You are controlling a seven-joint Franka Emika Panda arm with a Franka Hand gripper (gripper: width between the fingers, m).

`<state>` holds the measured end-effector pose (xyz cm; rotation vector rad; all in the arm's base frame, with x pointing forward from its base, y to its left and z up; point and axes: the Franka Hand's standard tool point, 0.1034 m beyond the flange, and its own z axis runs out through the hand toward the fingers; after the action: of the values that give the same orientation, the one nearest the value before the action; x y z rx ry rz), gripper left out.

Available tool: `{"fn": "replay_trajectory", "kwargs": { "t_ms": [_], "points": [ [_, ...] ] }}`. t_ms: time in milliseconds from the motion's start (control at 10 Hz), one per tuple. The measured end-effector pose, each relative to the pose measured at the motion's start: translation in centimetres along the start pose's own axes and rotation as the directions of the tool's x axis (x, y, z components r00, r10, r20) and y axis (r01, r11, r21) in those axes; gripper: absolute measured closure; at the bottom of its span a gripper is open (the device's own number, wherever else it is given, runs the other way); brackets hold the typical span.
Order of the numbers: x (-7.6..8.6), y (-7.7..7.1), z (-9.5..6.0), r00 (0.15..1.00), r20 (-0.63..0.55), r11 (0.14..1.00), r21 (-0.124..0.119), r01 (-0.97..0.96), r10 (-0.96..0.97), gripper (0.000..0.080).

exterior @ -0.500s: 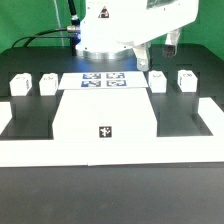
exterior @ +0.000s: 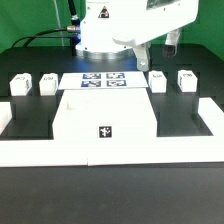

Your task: Assemble square table

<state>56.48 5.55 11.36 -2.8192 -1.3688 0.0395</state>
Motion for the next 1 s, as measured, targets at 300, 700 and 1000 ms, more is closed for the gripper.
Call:
{"fn": "replay_trajectory", "kwargs": {
  "t_ms": [300, 700, 1000],
  "points": [
    [0.0, 0.0, 0.0, 1.000, 0.000, 1.000, 0.000, 0.000, 0.000, 0.0150],
    [0.0, 0.0, 0.0, 1.000, 0.000, 1.000, 0.001, 0.001, -0.001, 0.0150],
    [-4.5, -1.6, 2.8, 0.986, -0.010, 0.986, -0.012, 0.169, -0.169, 0.0150]
  ]
}}
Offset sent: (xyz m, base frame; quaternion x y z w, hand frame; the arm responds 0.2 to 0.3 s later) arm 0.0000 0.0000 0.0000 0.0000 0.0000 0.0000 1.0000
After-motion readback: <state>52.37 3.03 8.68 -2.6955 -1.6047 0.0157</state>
